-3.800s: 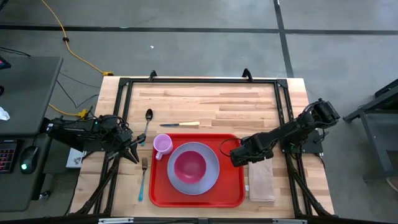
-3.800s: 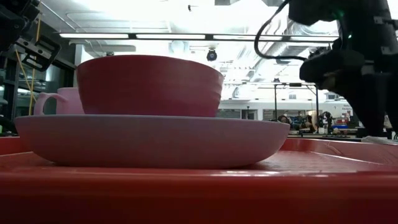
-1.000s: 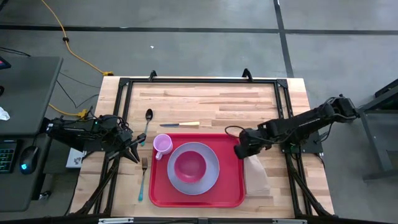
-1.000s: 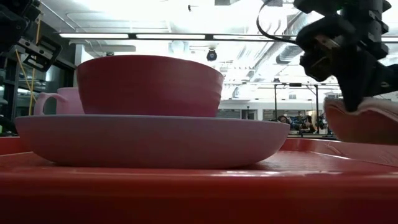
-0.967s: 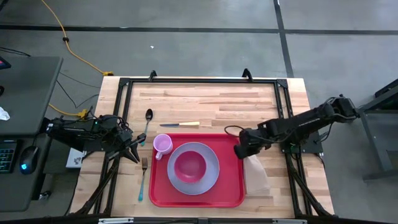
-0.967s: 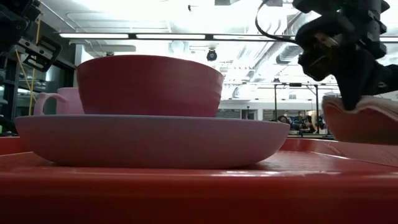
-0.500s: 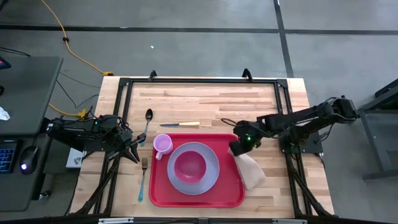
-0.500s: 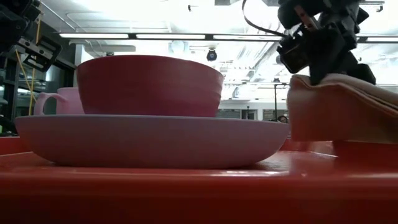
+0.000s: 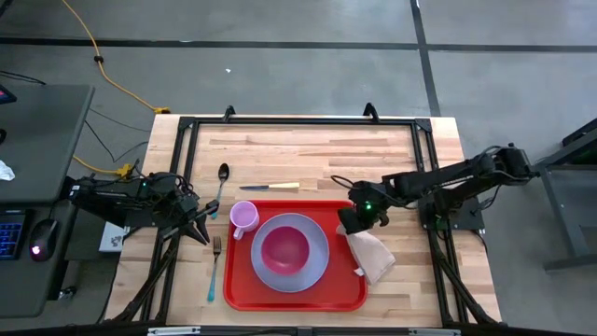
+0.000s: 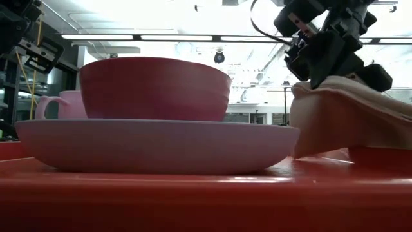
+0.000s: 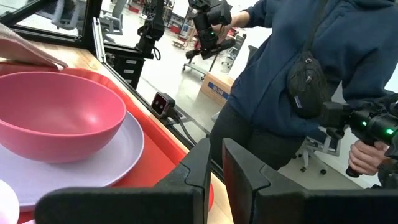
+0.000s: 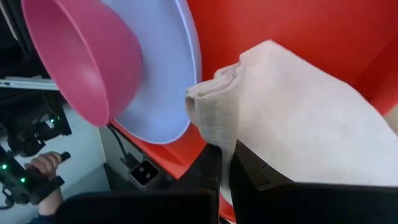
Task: Set up tray
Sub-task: Put the brown napkin to the right of the white plate on the red tray
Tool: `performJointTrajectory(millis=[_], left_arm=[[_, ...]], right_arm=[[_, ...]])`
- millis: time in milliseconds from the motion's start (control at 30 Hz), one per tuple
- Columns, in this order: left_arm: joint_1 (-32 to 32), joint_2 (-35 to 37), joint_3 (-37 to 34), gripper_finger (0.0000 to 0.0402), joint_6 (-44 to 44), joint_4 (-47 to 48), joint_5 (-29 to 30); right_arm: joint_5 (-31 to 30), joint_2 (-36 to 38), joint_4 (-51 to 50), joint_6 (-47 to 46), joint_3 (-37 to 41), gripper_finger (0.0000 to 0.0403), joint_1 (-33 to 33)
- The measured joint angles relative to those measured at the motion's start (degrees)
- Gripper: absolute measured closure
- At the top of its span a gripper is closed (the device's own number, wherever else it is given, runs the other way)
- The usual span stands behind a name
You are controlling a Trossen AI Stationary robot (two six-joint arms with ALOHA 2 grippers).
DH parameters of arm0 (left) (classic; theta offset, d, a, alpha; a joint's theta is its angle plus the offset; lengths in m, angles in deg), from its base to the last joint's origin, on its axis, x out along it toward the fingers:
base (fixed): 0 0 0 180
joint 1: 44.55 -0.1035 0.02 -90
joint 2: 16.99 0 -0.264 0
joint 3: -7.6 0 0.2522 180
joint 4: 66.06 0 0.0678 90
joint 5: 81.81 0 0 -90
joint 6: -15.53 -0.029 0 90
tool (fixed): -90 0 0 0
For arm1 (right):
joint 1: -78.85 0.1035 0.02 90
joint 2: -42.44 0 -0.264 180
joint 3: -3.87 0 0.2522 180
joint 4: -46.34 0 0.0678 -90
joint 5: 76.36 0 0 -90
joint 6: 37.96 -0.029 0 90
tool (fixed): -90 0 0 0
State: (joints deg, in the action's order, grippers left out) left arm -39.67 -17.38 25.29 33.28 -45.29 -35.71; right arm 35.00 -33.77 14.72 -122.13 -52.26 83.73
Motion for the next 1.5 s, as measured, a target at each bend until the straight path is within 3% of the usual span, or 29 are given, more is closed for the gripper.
performJointTrajectory(millis=[333,933,1500], left_arm=[[0.0,0.0,0.0,0.0328,0.0,0.0,0.0],[0.0,0.0,0.0,0.0328,0.0,0.0,0.0],[0.0,0.0,0.0,0.0328,-0.8,0.0,0.0]], right_arm=[[-2.9,-7.4,9.4,-2.9,0.0,0.0402,0.0],[-20.9,-7.8,12.4,-9.2,0.0,0.0403,0.7],[-29.6,-7.8,8.5,-13.4,0.0,0.0403,7.3]])
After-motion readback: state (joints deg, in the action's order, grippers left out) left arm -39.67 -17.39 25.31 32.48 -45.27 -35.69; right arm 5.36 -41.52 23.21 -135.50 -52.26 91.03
